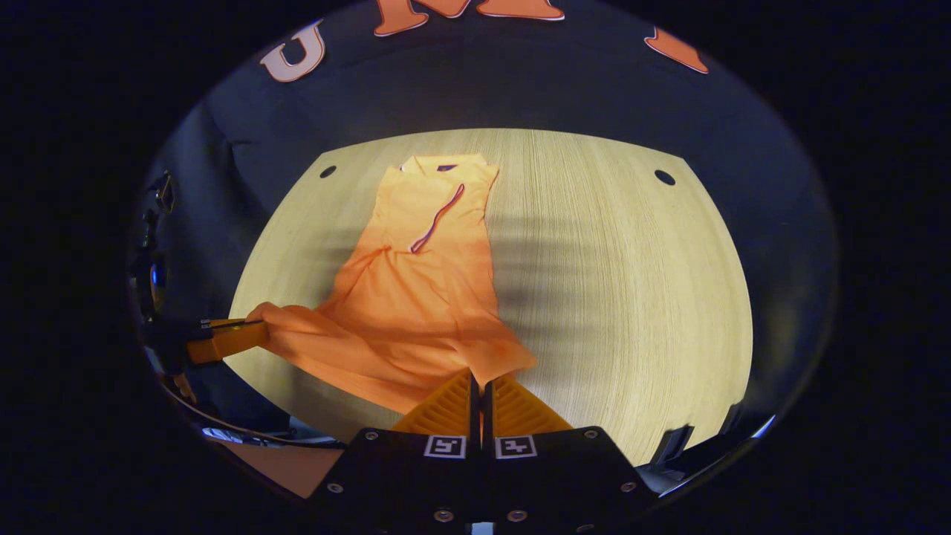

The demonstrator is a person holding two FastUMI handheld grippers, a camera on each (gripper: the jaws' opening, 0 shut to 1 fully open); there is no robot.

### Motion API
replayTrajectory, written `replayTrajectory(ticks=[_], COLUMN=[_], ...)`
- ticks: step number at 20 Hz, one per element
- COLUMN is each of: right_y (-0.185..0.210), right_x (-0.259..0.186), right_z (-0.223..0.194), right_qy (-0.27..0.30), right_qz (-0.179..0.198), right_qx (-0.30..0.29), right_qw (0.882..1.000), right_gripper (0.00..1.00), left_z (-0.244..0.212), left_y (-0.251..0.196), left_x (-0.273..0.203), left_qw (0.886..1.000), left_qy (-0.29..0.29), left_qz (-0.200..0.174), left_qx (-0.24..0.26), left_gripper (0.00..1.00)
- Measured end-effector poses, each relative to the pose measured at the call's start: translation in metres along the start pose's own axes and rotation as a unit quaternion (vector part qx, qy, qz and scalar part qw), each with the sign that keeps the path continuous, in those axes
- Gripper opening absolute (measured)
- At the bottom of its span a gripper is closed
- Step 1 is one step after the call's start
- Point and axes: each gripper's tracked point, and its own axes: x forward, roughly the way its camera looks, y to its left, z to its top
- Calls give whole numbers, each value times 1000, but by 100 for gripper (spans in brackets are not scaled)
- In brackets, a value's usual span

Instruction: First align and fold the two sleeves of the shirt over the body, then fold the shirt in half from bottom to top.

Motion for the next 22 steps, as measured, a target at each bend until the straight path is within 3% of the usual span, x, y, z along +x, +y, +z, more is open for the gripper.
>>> replayTrajectory(ticks=[13,22], right_y=[-18,-34], right_x=[24,86], right_z=[143,215], right_qy=[-86,-97], right_qz=[-23,-42], right_qx=[-10,-5], right_qw=[996,994], right_gripper=[0,0], left_z=[155,243], left_y=[4,15], left_x=[32,90], left_qw=[995,992], left_qy=[-98,-115], left_qz=[-1,7], left_qx=[26,45], left_gripper=[1,1])
